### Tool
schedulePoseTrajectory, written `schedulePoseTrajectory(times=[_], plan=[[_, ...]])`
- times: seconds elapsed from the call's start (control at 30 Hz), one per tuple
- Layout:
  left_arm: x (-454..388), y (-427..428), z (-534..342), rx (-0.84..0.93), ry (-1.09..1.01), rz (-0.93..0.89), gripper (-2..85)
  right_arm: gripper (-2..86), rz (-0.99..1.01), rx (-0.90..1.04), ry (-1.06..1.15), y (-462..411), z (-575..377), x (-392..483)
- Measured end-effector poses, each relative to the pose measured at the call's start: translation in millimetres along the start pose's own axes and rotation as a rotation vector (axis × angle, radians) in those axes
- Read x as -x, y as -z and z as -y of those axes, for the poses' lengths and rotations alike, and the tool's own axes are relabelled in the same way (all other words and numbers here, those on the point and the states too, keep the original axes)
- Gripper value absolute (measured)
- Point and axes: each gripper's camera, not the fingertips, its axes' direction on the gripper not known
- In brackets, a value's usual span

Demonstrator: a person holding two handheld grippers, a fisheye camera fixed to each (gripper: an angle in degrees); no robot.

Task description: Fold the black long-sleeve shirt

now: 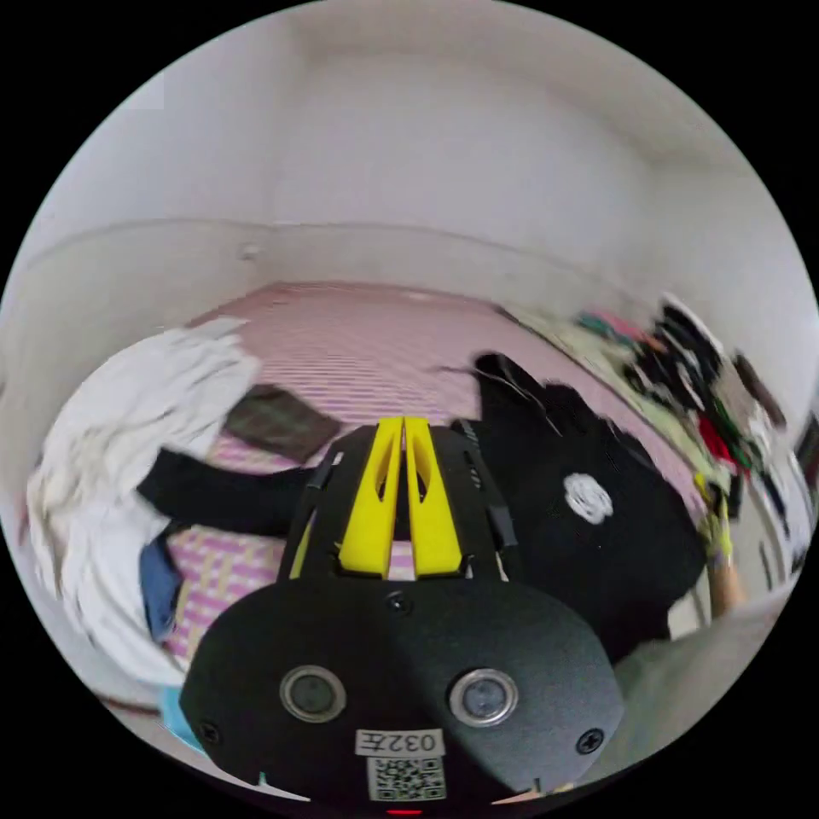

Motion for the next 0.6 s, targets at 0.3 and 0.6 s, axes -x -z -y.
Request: schedulePoseTrajectory(times=[0.3, 0.6], plan=[[-288, -195, 65, 0.546, -0.686, -0.177, -1.0, -1.0, 0.045, -0.053, 0.027, -12, -21, 15], [-334, -260, 56, 0.617, -0.742, -0.060, -1.0, -1.0, 0.104, -0.069, 0.050, -50, -34, 23]])
